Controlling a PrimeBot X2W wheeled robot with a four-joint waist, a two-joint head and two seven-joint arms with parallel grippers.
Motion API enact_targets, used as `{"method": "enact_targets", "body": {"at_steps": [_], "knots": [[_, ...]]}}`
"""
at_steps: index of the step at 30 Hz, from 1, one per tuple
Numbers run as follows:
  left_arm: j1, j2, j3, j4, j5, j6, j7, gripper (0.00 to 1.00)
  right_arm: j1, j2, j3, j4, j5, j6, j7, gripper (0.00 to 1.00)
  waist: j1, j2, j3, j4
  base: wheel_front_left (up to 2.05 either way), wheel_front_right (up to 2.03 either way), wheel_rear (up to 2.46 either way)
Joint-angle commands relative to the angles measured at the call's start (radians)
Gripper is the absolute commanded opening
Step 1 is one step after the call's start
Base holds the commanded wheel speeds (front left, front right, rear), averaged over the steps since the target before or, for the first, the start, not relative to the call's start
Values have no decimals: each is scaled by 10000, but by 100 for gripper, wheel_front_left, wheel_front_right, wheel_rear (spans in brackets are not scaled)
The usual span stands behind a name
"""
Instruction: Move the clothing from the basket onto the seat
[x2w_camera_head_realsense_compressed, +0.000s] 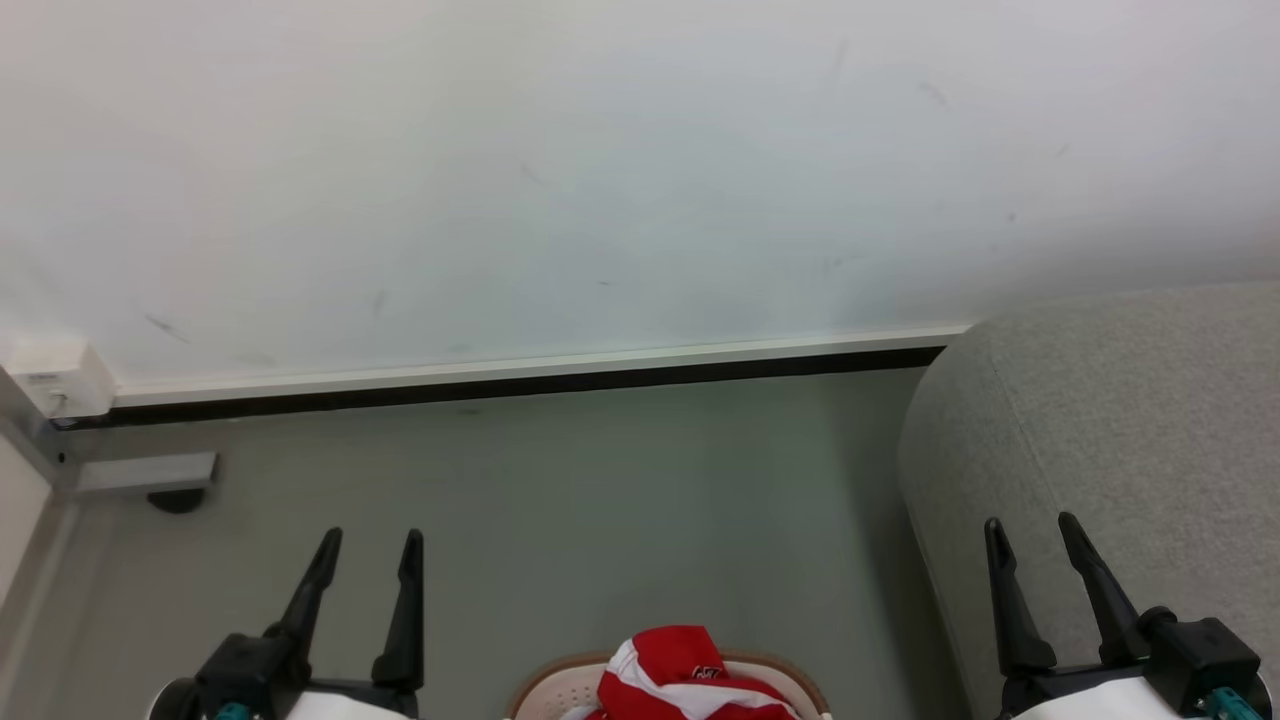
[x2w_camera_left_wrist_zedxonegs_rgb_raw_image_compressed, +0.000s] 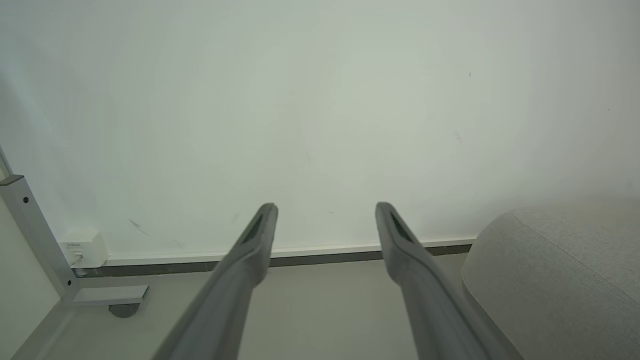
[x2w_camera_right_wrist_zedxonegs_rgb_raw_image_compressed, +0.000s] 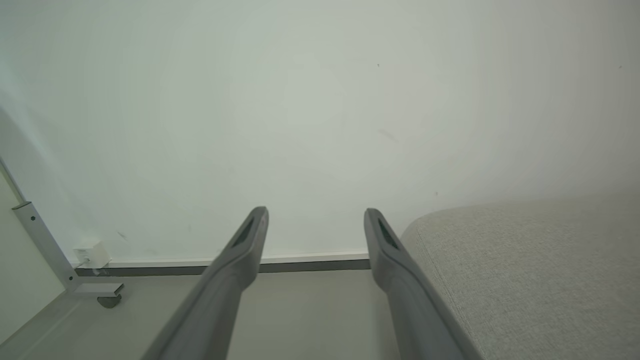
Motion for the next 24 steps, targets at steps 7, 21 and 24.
{"method": "enact_targets", "body": {"at_steps": [7, 21, 24], "knots": [[-230, 27, -169, 18, -22, -91, -6, 100, -228, -6, -89, -233, 261, -21, -19, 100, 0, 0, 431, -484, 0, 0, 0], [-1359, 311, -815, 1056, 281, -232, -6, 100, -767, -3, -459, -1172, 576, -21, -18, 100, 0, 0, 2200, -1290, 0, 0, 0], [-1652, 521, -1080, 1644, 456, -240, -6, 100, -906, -5, -474, -1350, 632, -21, -19, 100, 0, 0, 2599, -1496, 0, 0, 0]]}}
